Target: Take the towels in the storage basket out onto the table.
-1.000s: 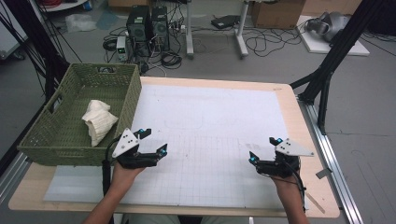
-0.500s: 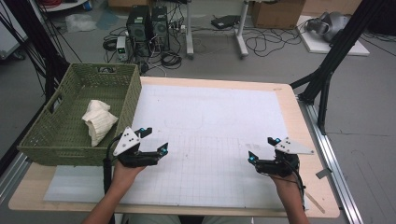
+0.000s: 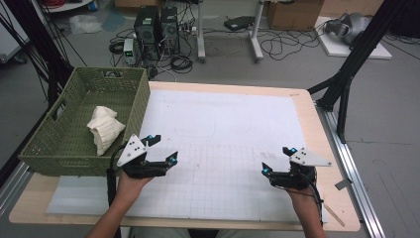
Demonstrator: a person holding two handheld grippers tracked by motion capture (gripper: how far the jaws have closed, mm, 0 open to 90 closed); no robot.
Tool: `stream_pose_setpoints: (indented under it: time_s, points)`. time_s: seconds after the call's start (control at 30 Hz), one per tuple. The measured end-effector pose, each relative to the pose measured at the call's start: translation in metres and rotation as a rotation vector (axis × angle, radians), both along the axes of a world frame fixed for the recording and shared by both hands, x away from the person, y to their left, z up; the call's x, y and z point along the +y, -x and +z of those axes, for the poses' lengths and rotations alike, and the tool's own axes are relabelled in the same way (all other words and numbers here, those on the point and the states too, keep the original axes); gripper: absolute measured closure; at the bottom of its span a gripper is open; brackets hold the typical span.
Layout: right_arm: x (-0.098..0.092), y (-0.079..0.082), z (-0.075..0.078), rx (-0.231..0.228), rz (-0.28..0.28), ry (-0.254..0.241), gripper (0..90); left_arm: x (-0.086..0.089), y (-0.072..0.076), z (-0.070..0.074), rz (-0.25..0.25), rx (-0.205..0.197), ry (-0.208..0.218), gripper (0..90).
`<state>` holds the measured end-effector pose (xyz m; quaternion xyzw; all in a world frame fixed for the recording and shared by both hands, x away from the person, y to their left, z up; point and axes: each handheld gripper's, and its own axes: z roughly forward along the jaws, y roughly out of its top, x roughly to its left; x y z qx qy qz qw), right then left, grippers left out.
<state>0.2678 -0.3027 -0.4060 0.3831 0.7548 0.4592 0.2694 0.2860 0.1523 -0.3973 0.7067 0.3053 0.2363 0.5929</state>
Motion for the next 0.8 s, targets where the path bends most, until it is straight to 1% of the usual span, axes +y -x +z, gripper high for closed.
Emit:
stream_pose_setpoints:
  time_s: [0.03,0.07,0.17,0.2,0.23,0.27,0.3,0.33,0.4,0.43,0.53,0.57,0.6,0.63,0.67,0.7,0.73,0.8]
  points:
    - [-0.001,0.000,0.000,0.001,-0.002,0.000,8.1,0.002,0.000,0.003,0.000,-0.003,0.005,17.7]
    - [-0.001,0.000,0.000,0.001,-0.002,0.000,8.1,0.002,0.000,0.003,0.000,-0.003,0.005,17.7]
    - [-0.004,0.001,-0.001,0.001,-0.004,-0.005,8.1,0.006,-0.001,0.010,0.004,-0.003,0.015,17.6]
    - [-0.004,0.001,-0.001,0.001,-0.003,-0.005,8.1,0.008,-0.001,0.014,0.007,-0.007,0.022,17.5]
    - [-0.004,0.001,-0.001,0.001,-0.003,-0.005,8.1,0.008,-0.001,0.014,0.007,-0.007,0.022,17.4]
    - [-0.004,0.001,-0.001,0.001,-0.006,-0.002,8.1,0.010,-0.001,0.019,0.010,-0.011,0.021,17.4]
    - [-0.005,0.002,-0.001,0.001,-0.004,0.000,8.1,0.010,-0.001,0.019,0.010,-0.011,0.021,17.4]
    - [-0.005,0.002,-0.001,0.003,-0.007,0.000,8.1,0.013,0.000,0.024,0.011,-0.015,0.025,17.4]
    - [-0.005,0.002,0.000,0.001,-0.009,-0.006,8.1,0.014,0.000,0.027,0.016,-0.016,0.023,17.4]
    - [-0.006,0.002,0.000,0.005,-0.010,-0.005,8.1,0.018,-0.002,0.033,0.022,-0.018,0.026,17.3]
    - [-0.007,0.003,0.000,0.002,-0.009,-0.006,8.1,0.023,-0.005,0.044,0.024,-0.019,0.030,17.2]
    - [-0.007,0.003,0.000,-0.001,-0.009,-0.006,8.1,0.023,-0.005,0.044,0.024,-0.019,0.030,17.2]
    - [-0.007,0.003,0.000,-0.001,-0.009,-0.006,8.1,0.025,-0.006,0.047,0.023,-0.020,0.033,17.2]
    - [-0.006,0.003,0.000,-0.001,-0.009,-0.004,8.1,0.029,-0.008,0.055,0.012,-0.029,0.042,17.2]
    - [-0.006,0.003,0.000,-0.001,-0.009,-0.005,8.1,0.029,-0.008,0.055,0.012,-0.029,0.042,17.2]
    - [-0.006,0.003,0.000,-0.002,-0.009,-0.003,8.1,0.031,-0.009,0.059,0.014,-0.033,0.044,17.2]
    - [-0.006,0.003,0.000,-0.001,-0.010,-0.003,8.1,0.036,-0.012,0.066,0.016,-0.041,0.049,17.2]
    - [-0.006,0.003,0.000,0.002,-0.009,-0.001,8.1,0.042,-0.015,0.073,0.028,-0.046,0.053,17.2]
